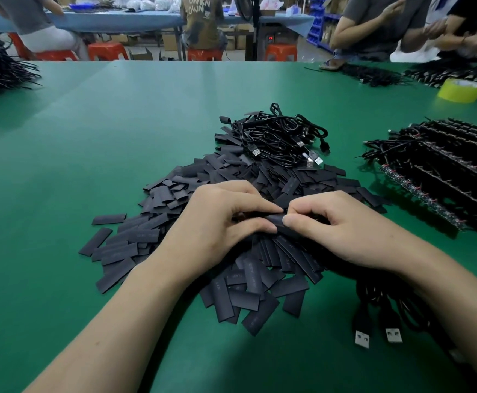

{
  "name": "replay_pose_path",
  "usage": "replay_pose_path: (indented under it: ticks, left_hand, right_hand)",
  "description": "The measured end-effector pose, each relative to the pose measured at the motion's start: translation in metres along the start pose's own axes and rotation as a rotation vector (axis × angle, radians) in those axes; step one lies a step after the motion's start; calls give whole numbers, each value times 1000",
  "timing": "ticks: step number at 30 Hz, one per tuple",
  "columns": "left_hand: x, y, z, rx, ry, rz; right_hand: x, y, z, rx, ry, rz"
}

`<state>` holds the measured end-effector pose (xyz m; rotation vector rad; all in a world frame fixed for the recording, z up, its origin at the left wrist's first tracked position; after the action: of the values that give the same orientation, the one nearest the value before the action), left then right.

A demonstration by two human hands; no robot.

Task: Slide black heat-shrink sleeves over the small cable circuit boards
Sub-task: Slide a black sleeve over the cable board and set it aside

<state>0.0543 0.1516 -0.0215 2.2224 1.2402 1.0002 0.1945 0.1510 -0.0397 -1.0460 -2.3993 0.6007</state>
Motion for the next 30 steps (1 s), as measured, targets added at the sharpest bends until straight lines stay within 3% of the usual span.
replay_pose_path:
  ticks: [4,11,20,30]
  left_hand:
    - [0,1,2,-12,10,-7]
    - [3,-19,-12,-147,168,-195]
    - [2,-17,-8,-260,145,-219]
    - [1,-19,-6,-317,166,-240]
  right_hand:
    - [0,2,0,21,45,1]
    - [-4,-9,-34,31,404,-149]
    - [-8,-25,-39,-146,471,-262]
    - [-9,-27,-39,-184,499,-279]
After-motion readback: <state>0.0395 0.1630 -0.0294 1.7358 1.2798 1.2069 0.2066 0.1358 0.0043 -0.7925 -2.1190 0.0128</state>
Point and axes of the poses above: each hand's wrist, its own x-axis towards the middle knuckle, its own z-axis out of the palm, y = z × x, the point moved 9 cm from there along x, towards the middle knuckle, and after that the axes turned 13 degrees about -z, right-handed, at the moved point
